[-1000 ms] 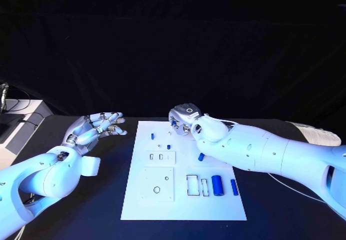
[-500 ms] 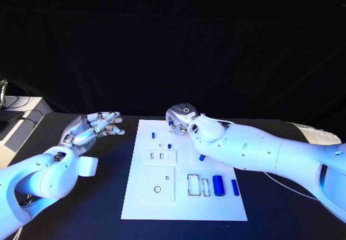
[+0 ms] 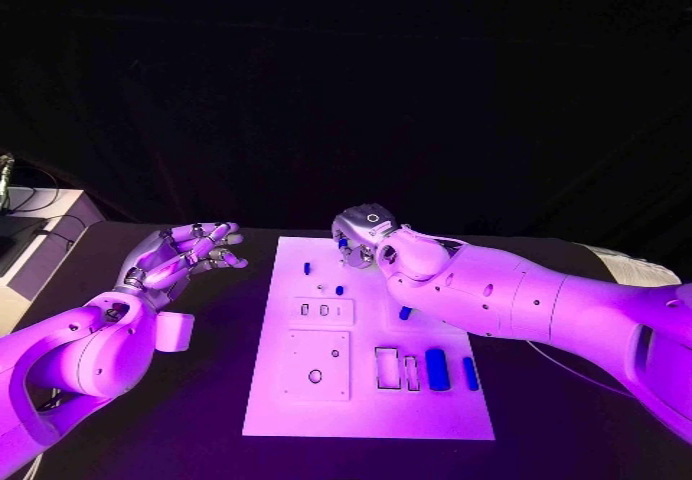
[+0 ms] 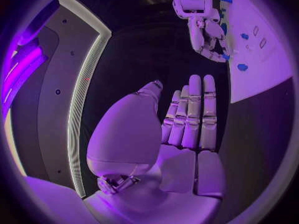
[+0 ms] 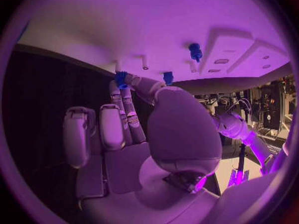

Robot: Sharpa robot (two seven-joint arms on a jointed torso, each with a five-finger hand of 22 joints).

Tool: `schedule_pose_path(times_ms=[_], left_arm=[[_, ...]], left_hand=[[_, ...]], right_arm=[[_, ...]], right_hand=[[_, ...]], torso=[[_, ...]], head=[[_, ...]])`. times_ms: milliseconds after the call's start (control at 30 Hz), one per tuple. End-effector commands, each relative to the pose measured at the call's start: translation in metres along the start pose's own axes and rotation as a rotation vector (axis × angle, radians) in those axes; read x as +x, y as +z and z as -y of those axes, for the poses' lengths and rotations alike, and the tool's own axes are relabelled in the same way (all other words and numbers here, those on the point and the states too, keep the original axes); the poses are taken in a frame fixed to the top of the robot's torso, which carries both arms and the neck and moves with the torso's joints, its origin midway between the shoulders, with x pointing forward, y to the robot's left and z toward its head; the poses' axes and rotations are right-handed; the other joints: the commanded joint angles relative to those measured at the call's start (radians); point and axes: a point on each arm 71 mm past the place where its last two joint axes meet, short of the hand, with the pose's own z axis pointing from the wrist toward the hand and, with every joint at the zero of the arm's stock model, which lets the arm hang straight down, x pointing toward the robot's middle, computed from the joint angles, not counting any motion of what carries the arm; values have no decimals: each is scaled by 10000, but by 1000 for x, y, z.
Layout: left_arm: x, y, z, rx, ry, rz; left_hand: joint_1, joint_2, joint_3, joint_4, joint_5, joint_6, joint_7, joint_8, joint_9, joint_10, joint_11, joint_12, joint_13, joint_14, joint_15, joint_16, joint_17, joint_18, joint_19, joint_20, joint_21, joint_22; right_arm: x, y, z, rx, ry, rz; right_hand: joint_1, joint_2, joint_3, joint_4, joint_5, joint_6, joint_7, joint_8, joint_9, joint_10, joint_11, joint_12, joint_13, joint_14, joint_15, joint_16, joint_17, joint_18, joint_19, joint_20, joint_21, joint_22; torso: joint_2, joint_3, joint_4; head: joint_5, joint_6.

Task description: Assemble the parts on the task board

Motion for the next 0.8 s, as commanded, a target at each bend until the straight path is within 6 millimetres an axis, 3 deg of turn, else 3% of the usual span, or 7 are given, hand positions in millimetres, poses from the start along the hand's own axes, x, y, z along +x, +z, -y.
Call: schedule_pose_path(times_ms=[33,800], left_arm=[[2,0,1,89,-20,-146],[-1,1,1,88,8,-94]], left_hand=[[51,-74,54,-4,-41,17,65,-53,12,-24,21,-48,-13,-83,10,47,8,105,-65,21,45,14],[47,-80,64,-1,-44,11,70,-63,12,-49,26,-52,-16,-102,16,69,25,105,-79,24,60,22]], right_arm=[[2,-1,2,4,-183,-89],[-2,-6,1,-72,-197,169]], right_hand=[[37,-22,52,-9,31,-69,33,-67,6,218,-250,31,4,54,-32,42,-8,-173,31,37,0,772],[44,-60,72,-19,31,-66,28,-66,29,225,-254,48,3,51,-28,50,0,-177,41,47,12,798]], torso=[[17,-14,5],[49,-76,64]], head=[[-2,-3],[-29,-6]])
